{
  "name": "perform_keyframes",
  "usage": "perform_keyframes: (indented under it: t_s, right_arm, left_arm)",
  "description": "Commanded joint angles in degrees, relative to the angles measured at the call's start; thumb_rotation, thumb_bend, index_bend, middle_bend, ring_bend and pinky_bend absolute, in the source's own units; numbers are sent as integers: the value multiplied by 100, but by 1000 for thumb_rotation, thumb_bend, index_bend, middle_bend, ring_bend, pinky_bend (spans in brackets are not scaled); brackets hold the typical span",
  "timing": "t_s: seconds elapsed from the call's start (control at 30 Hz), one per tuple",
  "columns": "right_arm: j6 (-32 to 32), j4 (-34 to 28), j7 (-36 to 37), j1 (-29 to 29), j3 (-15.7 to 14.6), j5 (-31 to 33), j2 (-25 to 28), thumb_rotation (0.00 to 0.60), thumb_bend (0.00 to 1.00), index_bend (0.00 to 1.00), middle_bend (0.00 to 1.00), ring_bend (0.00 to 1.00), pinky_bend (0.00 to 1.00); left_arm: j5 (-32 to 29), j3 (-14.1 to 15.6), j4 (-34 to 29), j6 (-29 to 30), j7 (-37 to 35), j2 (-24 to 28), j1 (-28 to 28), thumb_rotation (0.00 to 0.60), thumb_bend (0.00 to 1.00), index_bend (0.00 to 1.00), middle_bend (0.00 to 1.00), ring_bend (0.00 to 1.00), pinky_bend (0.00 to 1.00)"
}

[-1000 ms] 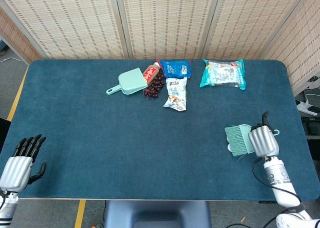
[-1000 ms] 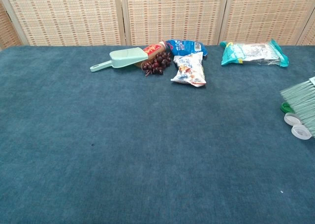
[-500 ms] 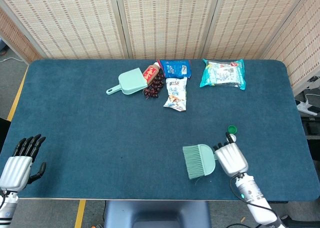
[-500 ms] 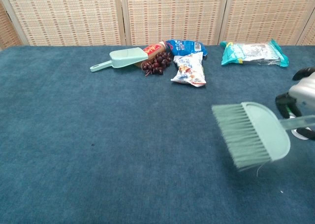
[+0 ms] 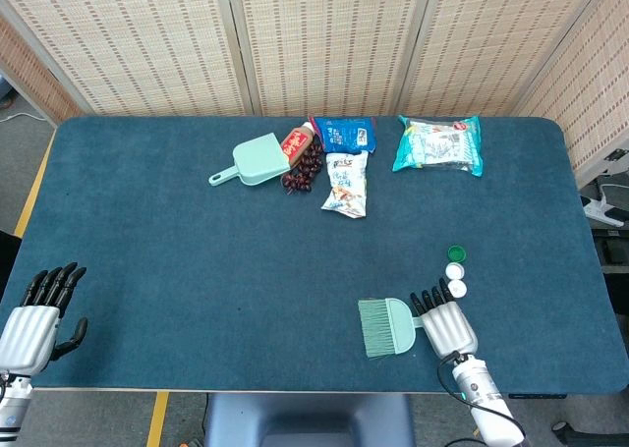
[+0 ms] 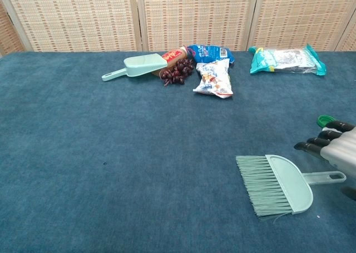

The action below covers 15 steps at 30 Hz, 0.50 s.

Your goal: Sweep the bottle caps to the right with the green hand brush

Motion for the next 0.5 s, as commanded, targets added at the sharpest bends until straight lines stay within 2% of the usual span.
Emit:
perform_keyframes:
  t_s: [0.03,0.13,0.2,0.27,0.37,0.5]
  right_arm:
    - [-15,-371,988,-156,-184,-508,616,600,193,0,0,0,0]
    - [784,-203,2028,-550,-379,-1653,974,600,188,0,0,0,0]
    - [1727,147,2917,-990,-467,-2412,1071,600,188,0,0,0,0]
    - [2605,657,3759,-1422,-441,-2795,1067,600,188,0,0,0,0]
    - [3169,1258,4786,-1814,-304,-2737,1055,600,188,0,0,0,0]
    - [3104,1419,5459,-1889,-223,-2691,1302,600,187,0,0,0,0]
  left_arm:
    - [7,1,-14,1,5,1,0,600,459,0,0,0,10]
    - [83,13,-49,83,25,13,21,600,459,0,0,0,9]
    - [167,16,-75,211,56,13,57,600,459,0,0,0,10]
    - [280,25,-92,362,47,16,100,600,456,0,0,0,10]
    - [367,23,-80,519,55,20,152,600,442,0,0,0,10]
    - [341,-5,-89,571,99,27,178,600,434,0,0,0,10]
